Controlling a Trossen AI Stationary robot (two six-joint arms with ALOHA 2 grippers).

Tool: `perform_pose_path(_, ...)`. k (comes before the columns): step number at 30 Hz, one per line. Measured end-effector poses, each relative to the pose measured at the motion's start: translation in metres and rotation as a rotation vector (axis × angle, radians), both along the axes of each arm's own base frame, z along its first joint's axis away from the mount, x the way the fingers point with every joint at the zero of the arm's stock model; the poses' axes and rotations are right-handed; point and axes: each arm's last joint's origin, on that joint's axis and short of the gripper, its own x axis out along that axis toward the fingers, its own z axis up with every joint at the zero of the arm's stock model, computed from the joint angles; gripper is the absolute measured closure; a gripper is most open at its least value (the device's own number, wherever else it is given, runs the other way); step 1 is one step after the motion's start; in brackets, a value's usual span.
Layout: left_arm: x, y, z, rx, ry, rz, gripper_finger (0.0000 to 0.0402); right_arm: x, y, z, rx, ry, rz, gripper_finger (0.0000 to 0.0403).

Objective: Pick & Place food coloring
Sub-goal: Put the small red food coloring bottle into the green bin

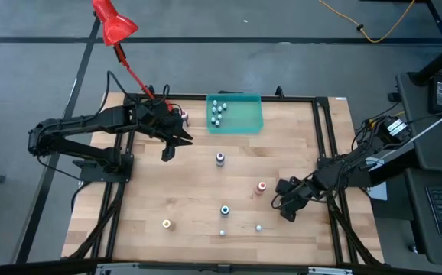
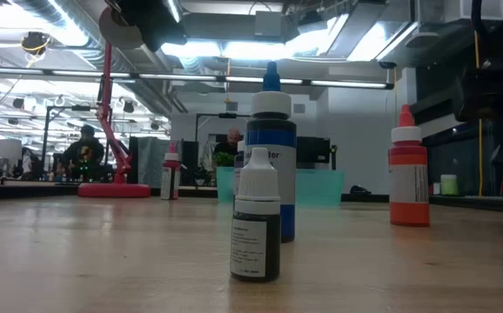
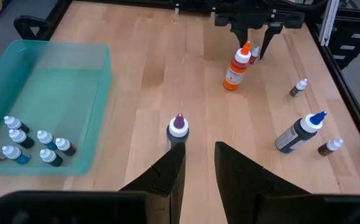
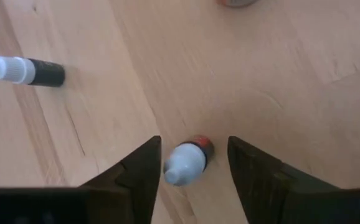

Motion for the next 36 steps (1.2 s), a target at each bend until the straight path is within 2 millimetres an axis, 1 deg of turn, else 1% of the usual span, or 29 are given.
perform_pose_path(6,0.000,0.000,0.000,0.001,0.000,-0.001,0.0320,-0.001,0.001,0.000,0.027,0.018,0.015,0.0267)
perform_pose_path(12,0.000,0.000,0.000,0.015,0.000,-0.011,0.0320,-0.001,0.001,0.000,0.035,0.021,0.017,0.0301)
perform_pose_path(19,0.000,0.000,0.000,0.015,0.000,-0.010,0.0320,0.000,0.001,0.001,0.042,0.023,0.004,0.0312)
perform_pose_path(24,0.000,0.000,0.000,0.015,0.000,-0.011,0.0320,0.006,0.004,0.012,0.036,0.023,0.008,0.0314)
perform_pose_path(27,0.000,0.000,0.000,0.015,0.000,-0.011,0.0320,0.008,-0.001,0.026,-0.010,0.081,0.010,0.0314)
perform_pose_path(29,0.000,0.000,0.000,0.015,0.000,-0.011,0.0320,0.009,-0.007,0.041,-0.041,0.116,0.011,0.0314)
perform_pose_path(32,0.000,0.000,0.000,0.015,0.000,-0.011,0.0320,0.010,-0.021,0.070,-0.085,0.153,0.012,0.0314)
perform_pose_path(36,0.000,0.000,0.000,0.015,0.000,-0.011,0.0320,0.009,-0.047,0.116,-0.128,0.150,-0.001,0.0315)
